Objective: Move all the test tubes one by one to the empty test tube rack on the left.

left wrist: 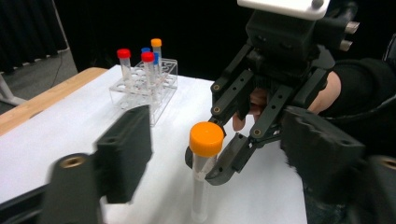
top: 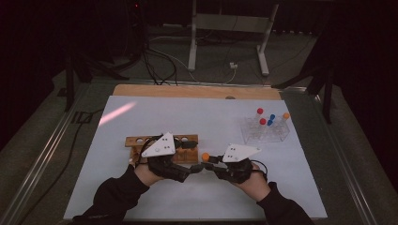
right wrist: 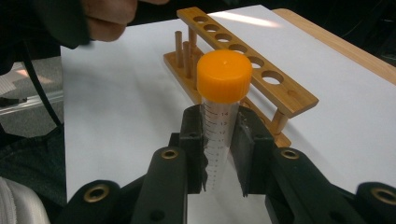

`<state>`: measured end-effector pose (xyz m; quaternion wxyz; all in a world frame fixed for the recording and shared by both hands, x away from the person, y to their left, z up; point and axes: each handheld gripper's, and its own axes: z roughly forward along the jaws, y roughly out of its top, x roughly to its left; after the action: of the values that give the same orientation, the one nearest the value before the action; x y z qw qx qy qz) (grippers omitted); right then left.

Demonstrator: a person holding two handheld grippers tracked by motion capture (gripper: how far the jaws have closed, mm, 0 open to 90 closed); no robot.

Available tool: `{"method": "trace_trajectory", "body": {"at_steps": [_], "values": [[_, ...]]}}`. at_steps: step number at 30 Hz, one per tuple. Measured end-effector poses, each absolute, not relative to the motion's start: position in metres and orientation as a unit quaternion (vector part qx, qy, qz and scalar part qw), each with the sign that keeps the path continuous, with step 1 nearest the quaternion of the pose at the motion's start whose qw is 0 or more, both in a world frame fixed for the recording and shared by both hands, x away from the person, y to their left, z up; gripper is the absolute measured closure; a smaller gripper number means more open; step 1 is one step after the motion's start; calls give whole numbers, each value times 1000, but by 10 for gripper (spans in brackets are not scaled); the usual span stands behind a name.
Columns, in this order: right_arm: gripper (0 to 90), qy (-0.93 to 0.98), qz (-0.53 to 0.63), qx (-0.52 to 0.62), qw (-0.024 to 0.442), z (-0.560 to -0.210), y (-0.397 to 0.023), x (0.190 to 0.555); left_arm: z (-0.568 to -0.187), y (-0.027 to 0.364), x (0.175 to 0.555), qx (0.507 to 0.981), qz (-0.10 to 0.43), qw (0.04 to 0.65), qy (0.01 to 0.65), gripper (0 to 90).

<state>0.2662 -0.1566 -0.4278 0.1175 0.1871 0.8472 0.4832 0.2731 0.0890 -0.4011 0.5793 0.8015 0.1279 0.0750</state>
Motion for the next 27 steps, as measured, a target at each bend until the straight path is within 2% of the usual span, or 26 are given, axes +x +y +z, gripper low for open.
{"method": "trace_trajectory", "body": {"at_steps": [7, 14, 18, 20, 27], "values": [[748, 848, 484, 182, 114, -427, -154, 264, -406, 81, 273, 813, 89, 563, 122, 506], [748, 848, 485, 181, 114, -426, -154, 264, -407, 76, 274, 817, 94, 557, 119, 616], [748, 847, 486, 181, 114, -425, -154, 264, -407, 74, 274, 825, 97, 546, 112, 642], [748, 847, 486, 181, 114, -426, -154, 264, -408, 72, 274, 827, 102, 541, 112, 699], [720, 843, 490, 188, 115, -425, -155, 265, -406, 72, 275, 826, 105, 542, 116, 716]]}}
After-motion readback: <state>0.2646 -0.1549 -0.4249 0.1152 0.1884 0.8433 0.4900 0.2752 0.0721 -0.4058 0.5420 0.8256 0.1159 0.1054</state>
